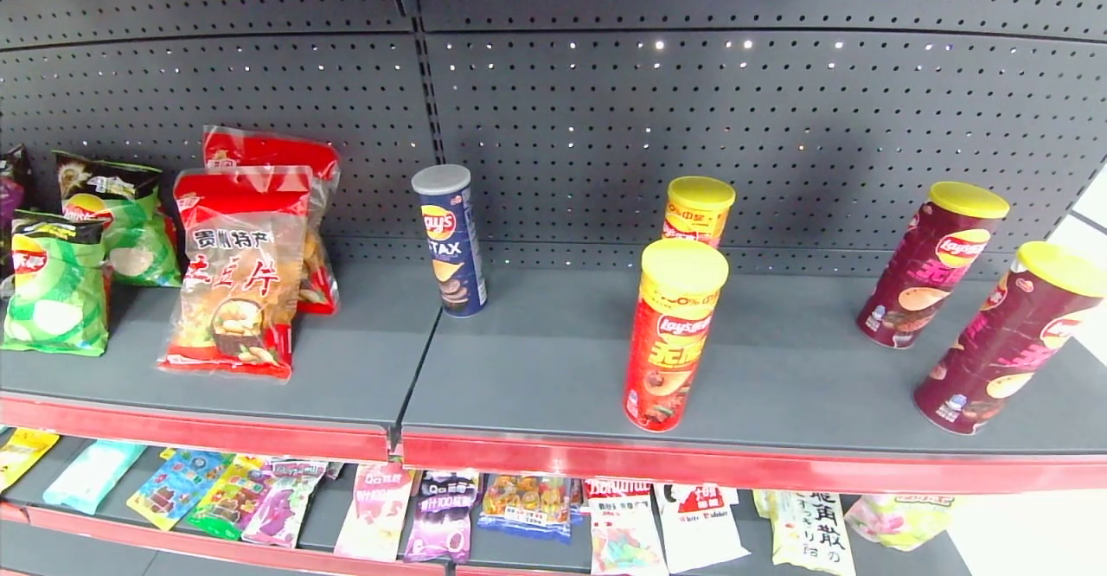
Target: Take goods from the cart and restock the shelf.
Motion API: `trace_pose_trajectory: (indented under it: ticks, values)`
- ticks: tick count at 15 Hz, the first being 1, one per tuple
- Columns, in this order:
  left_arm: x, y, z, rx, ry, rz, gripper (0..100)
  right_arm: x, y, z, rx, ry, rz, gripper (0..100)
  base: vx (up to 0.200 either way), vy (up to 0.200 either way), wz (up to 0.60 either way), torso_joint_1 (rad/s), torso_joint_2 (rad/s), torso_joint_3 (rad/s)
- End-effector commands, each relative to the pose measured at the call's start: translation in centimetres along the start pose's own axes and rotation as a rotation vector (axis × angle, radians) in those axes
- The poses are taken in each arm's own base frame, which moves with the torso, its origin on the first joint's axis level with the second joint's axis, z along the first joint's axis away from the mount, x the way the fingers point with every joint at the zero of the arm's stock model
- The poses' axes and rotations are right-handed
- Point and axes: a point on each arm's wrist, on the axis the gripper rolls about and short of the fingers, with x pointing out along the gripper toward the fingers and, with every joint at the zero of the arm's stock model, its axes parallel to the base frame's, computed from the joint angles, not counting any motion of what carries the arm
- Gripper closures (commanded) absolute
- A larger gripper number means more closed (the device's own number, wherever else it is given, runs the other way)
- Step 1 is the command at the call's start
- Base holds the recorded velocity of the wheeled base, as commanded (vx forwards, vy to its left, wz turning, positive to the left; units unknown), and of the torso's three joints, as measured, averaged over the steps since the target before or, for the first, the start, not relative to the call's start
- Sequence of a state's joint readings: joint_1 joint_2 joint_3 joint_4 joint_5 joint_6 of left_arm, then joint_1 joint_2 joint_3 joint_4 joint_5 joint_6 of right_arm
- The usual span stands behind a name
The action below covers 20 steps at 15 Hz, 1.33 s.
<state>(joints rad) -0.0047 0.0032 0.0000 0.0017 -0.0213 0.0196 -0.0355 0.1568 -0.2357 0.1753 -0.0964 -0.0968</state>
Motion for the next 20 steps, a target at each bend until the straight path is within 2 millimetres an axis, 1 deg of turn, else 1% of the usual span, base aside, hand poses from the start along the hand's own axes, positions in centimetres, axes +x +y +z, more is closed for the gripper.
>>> trace_pose_trajectory:
  ticks: [1, 2, 3, 6, 7, 8, 10, 11, 13, 14, 15, 16, 17, 18, 20]
  values:
    - [0.0, 0.0, 0.0, 0.0, 0.001, 0.0, 0, -0.1, 0.2, -2.1, 0.015, -0.003, -0.028, 0, 0.0, 0.0, 0.0, 0.0, 0.0, 0.0]
    - [0.0, 0.0, 0.0, 0.0, 0.001, 0.0, 0, 0.3, 0.4, -3.0, 0.019, -0.007, -0.001, 0, 0.0, 0.0, 0.0, 0.0, 0.0, 0.0]
    - [0.0, 0.0, 0.0, 0.0, 0.001, 0.0, 0, 0.6, 0.5, -4.0, 0.028, -0.02, 0.08, 0, 0.0, 0.0, 0.0, 0.0, 0.0, 0.0]
    - [0.0, 0.0, 0.0, 0.0, 0.001, 0.0, 0, 0.3, 0.4, -4.2, 0.059, -0.087, 0.085, 0, 0.0, 0.0, 0.0, 0.0, 0.0, 0.0]
    - [0.0, 0.0, 0.0, 0.0, 0.001, 0.0, 0, 0.3, 0.4, -4.2, 0.164, -0.082, 0.06, 0, 0.0, 0.0, 0.0, 0.0, 0.0, 0.0]
    - [0.0, 0.0, 0.0, 0.0, 0.001, 0.0, 0, 0.3, 0.3, -4.2, 0.223, -0.08, 0.047, 0, 0.0, 0.0, 0.0, 0.0, 0.0, 0.0]
    - [0.0, 0.0, 0.0, 0.002, 0.001, 0.0, 0, 0.3, 0.4, -4.3, 0.096, -0.083, 0.043, 0, 0.0, 0.0, 0.0, 0.0, 0.0, 0.0]
    - [0.0, 0.0, 0.0, 0.003, 0.001, -0.002, 0, 0.4, 0.4, -4.2, 0.062, -0.099, 0.044, 0, 0.0, 0.0, 0.0, 0.0, 0.0, 0.0]
    - [0.0, 0.0, 0.0, 0.003, 0.001, -0.002, 0, 0.4, 0.4, -4.3, 0.08, -0.098, 0.054, 0, 0.0, 0.0, 0.0, 0.0, 0.0, 0.0]
    - [0.0, 0.0, 0.0, 0.005, 0.001, -0.002, 0, 0.4, 0.4, -4.3, 0.211, -0.093, 0.064, 0, 0.0, 0.0, 0.0, 0.0, 0.0, 0.0]
    - [0.0, 0.0, 0.0, 0.005, 0.001, -0.002, 0, 0.4, 0.4, -4.2, 0.224, -0.094, 0.066, 0, 0.0, 0.0, 0.0, 0.0, 0.0, 0.0]
    - [0.0, 0.0, 0.0, 0.013, 0.001, -0.012, 0, 0.6, 0.5, -4.3, 0.106, -0.122, 0.089, 0, 0.0, 0.0, 0.0, 0.0, 0.0, 0.0]
    - [0.0, 0.0, 0.0, 0.013, 0.001, -0.012, 0, 0.6, 0.5, -4.3, 0.08, -0.146, 0.1, 0, 0.0, 0.0, 0.0, 0.0, 0.0, 0.0]
    - [0.0, 0.0, 0.0, 0.013, 0.001, -0.014, 0, 0.8, 0.6, -4.9, 0.109, -0.098, 0.108, 0, 0.0, 0.0, 0.0, 0.0, 0.0, 0.0]
    - [0.0, 0.0, 0.0, 0.013, 0.001, -0.014, 0, 0.8, 0.7, -4.9, 0.087, -0.096, 0.125, 0, 0.0, 0.0, 0.0, 0.0, 0.0, 0.0]
